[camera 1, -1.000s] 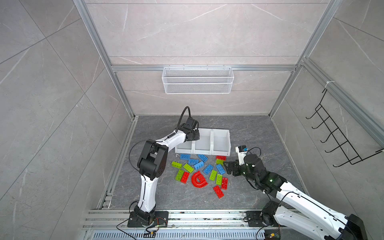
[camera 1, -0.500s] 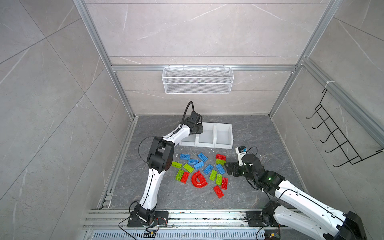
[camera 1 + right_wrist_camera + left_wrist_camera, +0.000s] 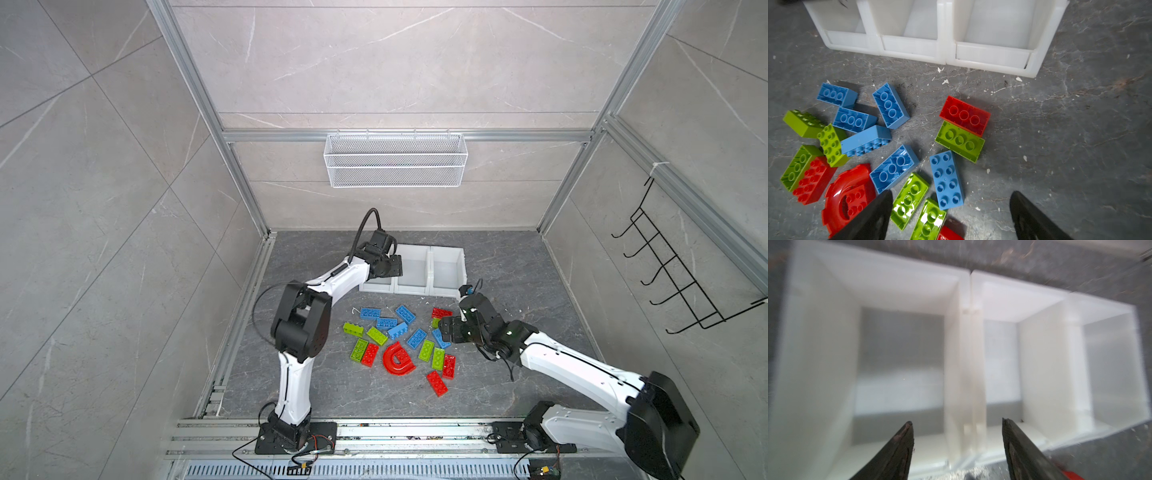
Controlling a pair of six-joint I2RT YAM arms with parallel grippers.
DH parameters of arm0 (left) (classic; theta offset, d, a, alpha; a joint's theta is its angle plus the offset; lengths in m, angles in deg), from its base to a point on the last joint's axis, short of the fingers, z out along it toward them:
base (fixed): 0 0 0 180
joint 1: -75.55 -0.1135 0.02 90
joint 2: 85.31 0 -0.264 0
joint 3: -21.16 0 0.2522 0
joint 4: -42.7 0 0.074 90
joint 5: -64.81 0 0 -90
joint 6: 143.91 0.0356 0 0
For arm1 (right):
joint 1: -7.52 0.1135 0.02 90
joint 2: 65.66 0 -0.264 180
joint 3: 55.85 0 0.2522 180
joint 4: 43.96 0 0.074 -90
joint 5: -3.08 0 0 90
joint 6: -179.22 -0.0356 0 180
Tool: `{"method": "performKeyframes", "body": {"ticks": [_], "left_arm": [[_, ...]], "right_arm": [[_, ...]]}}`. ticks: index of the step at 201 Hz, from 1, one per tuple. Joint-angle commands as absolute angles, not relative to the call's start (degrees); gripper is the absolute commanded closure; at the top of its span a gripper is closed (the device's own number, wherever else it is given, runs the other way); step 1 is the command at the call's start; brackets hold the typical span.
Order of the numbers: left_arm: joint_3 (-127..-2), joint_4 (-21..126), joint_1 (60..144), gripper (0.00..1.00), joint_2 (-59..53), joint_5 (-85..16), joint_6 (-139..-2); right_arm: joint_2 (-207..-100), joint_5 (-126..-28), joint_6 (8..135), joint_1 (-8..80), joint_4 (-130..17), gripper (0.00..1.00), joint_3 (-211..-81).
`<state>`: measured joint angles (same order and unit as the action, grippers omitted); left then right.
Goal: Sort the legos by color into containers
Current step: 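Grasp the red brick near the bin with the right gripper while the left gripper withdraws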
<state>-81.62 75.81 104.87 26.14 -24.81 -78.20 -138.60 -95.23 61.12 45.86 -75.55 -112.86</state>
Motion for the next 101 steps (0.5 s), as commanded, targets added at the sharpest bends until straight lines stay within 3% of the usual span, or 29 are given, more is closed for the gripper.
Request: {"method": "performKeyframes", "body": {"ticks": [1,30,56,88,101], "left_arm": [[-74.2,69.8,104.9,0.30,12.7,-26.5,-72.2],[-53.0,57.4,104.4,0.22,-0.8,-19.5,-68.2],[-38.8,46.3,102.1,0.20,-5.6,-18.2,-69.5],[-31.4,34.7,101.4,0.19,-4.9,-21.8,-67.8],[-30.1,34.9,101.3,0.18,-5.7,-18.3,-68.8]], "right_arm": [[-145.1,-94.9,59.8,46.1,-76.5,0.10,-117.0],[-152.0,-96.5,61.2,46.1,-78.2,0.09,-121.4],[-155.6,-99.1,61.8,45.8,-79.7,0.09,-124.0],[-160.7,-100.2,61.8,45.5,-80.8,0.09,-128.0],[-162.7,-100.5,61.1,45.3,-80.8,0.09,-128.9]]}}
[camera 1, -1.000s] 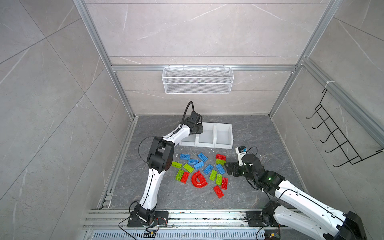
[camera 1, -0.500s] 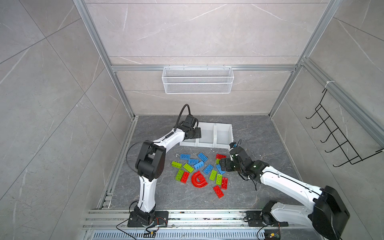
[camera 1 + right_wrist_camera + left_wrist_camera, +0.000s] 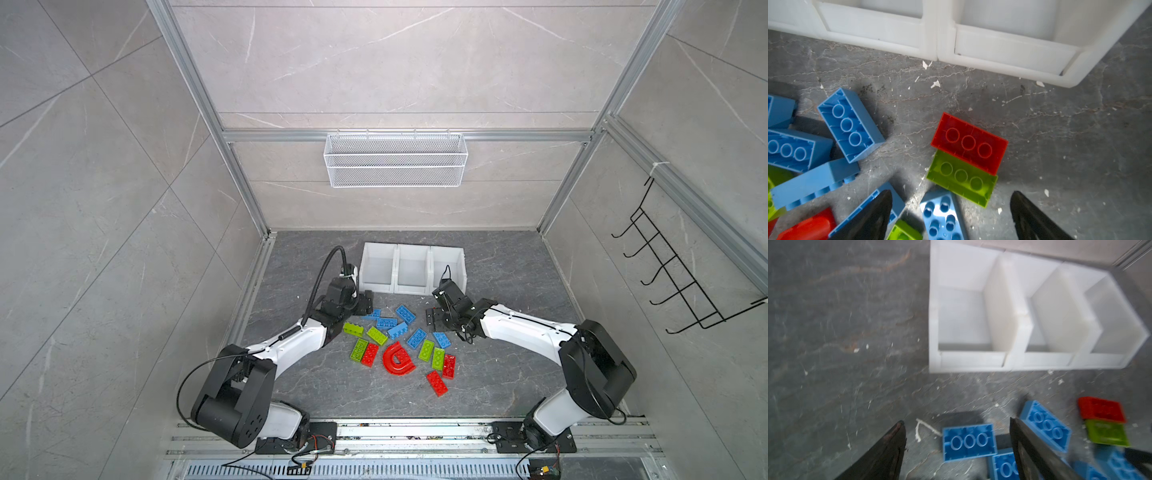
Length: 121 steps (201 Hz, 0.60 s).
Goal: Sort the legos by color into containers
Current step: 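Grasp the red brick near the bin with the right gripper while the left gripper withdraws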
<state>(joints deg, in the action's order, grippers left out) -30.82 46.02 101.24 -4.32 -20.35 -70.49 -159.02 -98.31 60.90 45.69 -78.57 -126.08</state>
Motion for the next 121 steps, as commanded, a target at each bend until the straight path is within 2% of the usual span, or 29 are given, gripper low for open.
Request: {"method": "performKeyframes", "body": {"ticks": [1,25,56,121], "left_arm": [[-29.9,34.6,101.3,0.18,-5.8,-18.1,-69.1],[-23.7,27.1,101.0,0.15,-10.4,-18.6,-68.3],[-21.6,26.6,101.0,0.14,-14.0,-14.4,-65.7],[-21.4,24.7,100.9,0.14,-11.1,-15.5,-66.4]], "right_arm": [[-162.8,-100.5,61.0,45.3,-80.8,0.09,-129.0],[-165.2,-101.5,60.0,45.3,-81.2,0.09,-130.1],[-166.0,-102.7,59.2,44.5,-78.4,0.08,-128.8],[-169.7,-100.4,60.2,42.0,-74.2,0.09,-129.0]]}}
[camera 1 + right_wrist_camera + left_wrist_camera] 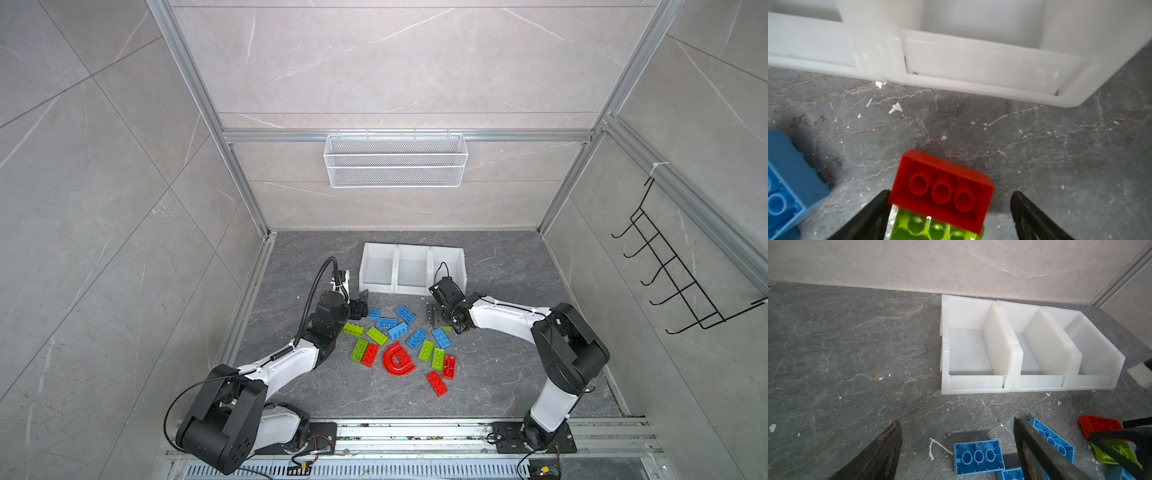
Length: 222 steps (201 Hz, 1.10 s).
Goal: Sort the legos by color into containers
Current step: 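Grasp the red brick near the bin with the right gripper while the left gripper withdraws, then lift the red brick and drop it into the bin compartment nearest the right gripper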
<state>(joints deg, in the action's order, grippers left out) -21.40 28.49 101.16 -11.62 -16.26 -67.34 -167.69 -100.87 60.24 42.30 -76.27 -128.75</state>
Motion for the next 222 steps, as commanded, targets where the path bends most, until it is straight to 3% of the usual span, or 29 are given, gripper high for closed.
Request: {"method": "performKeyframes", "body": {"ticks": [1,124,222], "left_arm": [[-21.4,24.7,100.9,0.14,-11.1,-15.4,-66.4],[-19.3,22.3,100.9,0.14,-11.8,-13.3,-66.1],[-19.8,21.7,101.0,0.14,-9.7,-13.4,-66.2]], "right_arm": [[-169.8,-100.4,60.3,42.0,-74.2,0.09,-129.0],[-173.7,-101.8,62.5,42.0,-78.0,0.28,-134.6],[-161.1,-100.7,68.3,38.5,-79.4,0.35,-134.9]]}}
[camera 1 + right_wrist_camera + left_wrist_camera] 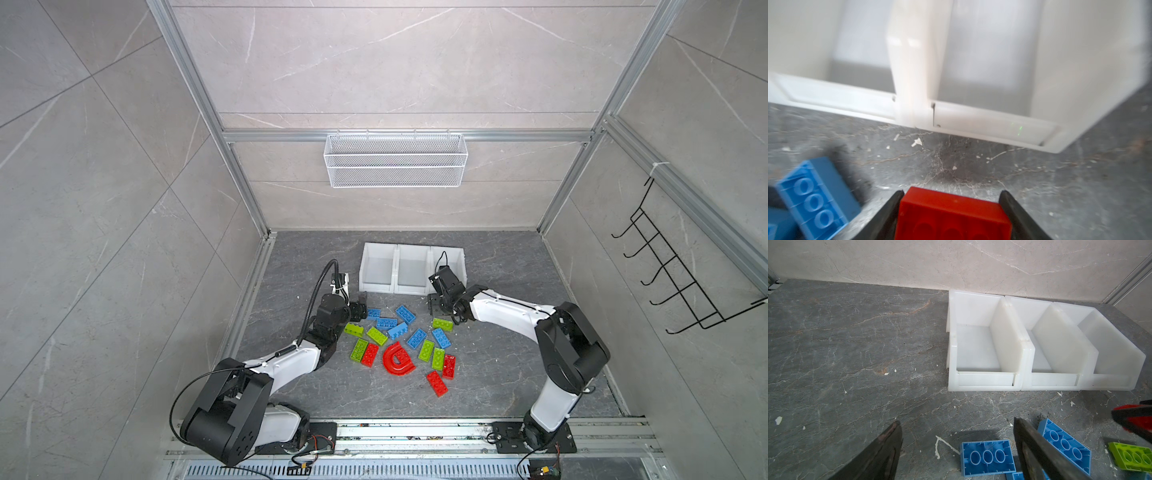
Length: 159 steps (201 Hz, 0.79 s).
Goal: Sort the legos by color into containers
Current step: 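Lift the red brick and drop it into the bin compartment nearest the right gripper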
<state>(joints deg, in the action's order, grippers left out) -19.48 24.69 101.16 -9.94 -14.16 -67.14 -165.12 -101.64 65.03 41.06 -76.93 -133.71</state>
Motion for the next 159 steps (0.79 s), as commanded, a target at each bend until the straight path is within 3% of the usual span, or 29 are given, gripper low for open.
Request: {"method": "performKeyframes", "body": {"ticks": [1,47,123,159], "left_arm": [[-19.9,21.7,101.0,0.14,-9.7,-13.4,-66.2],[-19.6,21.2,100.9,0.10,-9.8,-14.1,-66.0],[-19.0,20.2,101.0,0.08,-10.4,-14.7,-65.5],[-19.4,20.2,101.0,0.05,-9.5,-14.7,-65.3]], "right_arm": [[-161.1,-100.5,68.4,38.4,-79.4,0.35,-135.0],[-164.8,-93.0,72.6,30.2,-78.4,0.35,-142.4],[-176.7,-91.0,74.2,27.6,-79.7,0.34,-153.9],[-179.3,-89.9,74.2,27.4,-80.5,0.24,-156.7]]}}
